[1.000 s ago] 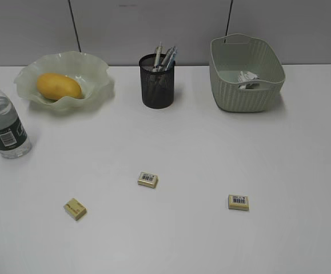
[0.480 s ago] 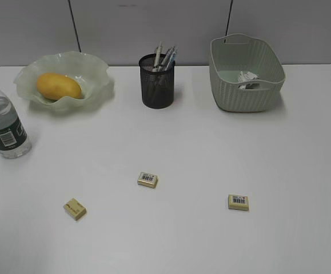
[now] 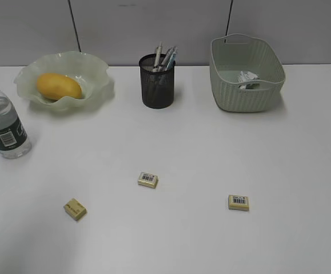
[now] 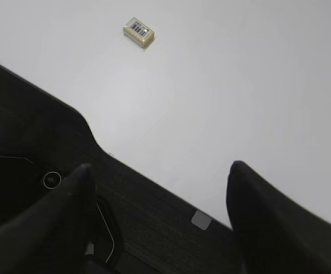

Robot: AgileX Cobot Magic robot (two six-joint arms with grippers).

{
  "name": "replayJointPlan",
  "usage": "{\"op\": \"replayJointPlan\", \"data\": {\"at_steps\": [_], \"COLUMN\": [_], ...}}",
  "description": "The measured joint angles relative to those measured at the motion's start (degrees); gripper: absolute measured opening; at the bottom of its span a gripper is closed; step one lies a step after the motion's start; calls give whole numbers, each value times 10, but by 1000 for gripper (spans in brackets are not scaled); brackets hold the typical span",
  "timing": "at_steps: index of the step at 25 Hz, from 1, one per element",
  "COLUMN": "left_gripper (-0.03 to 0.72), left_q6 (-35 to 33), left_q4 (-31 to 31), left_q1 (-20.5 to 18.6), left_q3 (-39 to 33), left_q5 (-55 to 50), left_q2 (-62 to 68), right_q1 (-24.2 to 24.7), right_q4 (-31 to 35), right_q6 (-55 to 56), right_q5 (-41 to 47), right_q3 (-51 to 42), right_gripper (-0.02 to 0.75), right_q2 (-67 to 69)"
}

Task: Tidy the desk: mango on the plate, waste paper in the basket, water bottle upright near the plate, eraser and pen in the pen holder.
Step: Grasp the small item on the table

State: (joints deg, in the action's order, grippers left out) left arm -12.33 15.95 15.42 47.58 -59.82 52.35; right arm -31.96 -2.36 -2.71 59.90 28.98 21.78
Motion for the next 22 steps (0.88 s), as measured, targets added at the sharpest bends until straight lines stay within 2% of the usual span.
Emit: {"op": "replayJointPlan", "data": {"at_steps": [8,12,17,22], "left_gripper": [554,554,554,554], "left_q6": [76,134,275,319], "left_q4": [-75,-100,-117,-120], "left_q1": [113,148,155,155], "left_q3": [2,3,4,4], "left_q5": [33,55,70,120], "left_q2": [118,184,272,344], "right_q1": [0,0,0,0], "right_q4": [0,0,0,0], "right_q6": [1,2,2,2], "right_q5": [-1,-1,-2,-2], "right_q3": [0,0,0,0], "right_gripper": [561,561,561,561], "right_q2": [0,-1,-1,-1]}}
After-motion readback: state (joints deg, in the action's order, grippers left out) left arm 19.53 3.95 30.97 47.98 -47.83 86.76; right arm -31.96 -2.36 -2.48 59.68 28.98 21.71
